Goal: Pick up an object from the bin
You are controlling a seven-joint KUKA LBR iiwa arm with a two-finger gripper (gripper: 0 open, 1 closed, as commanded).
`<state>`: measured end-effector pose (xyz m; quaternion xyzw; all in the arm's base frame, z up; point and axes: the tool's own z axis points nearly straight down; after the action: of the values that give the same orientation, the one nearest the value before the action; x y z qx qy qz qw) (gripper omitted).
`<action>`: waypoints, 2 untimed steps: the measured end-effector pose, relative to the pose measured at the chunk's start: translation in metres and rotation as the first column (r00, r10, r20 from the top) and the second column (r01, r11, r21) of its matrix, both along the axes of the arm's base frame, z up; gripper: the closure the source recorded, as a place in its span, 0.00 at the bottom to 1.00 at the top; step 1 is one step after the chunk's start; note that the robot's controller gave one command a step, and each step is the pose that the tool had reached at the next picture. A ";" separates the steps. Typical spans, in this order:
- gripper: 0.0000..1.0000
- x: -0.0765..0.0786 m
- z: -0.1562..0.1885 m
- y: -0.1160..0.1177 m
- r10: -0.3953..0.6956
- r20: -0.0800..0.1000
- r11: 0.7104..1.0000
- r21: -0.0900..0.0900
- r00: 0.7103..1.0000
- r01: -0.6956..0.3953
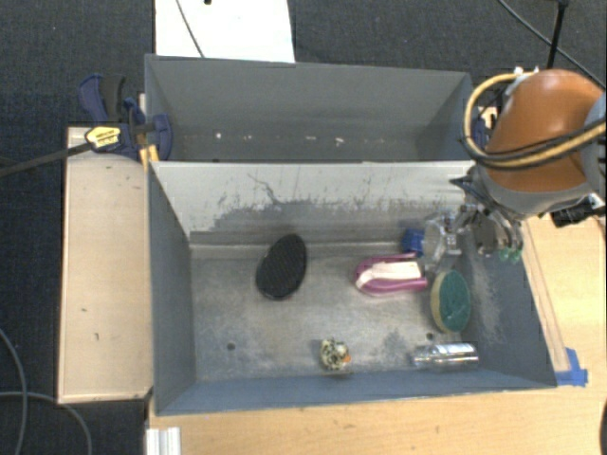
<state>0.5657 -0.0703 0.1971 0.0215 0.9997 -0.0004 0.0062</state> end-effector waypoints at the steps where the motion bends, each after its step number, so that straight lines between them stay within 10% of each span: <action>1: 0.00 -0.002 -0.005 0.000 0.001 -0.010 1.000 0.001 1.000 -0.001; 2: 0.00 0.003 -0.127 -0.001 -0.002 -0.002 1.000 0.001 1.000 0.002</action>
Offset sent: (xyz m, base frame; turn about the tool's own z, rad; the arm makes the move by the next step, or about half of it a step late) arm 0.0000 0.0000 0.0000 0.0000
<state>0.5690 -0.0710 0.0703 0.0224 0.9997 0.0000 0.0052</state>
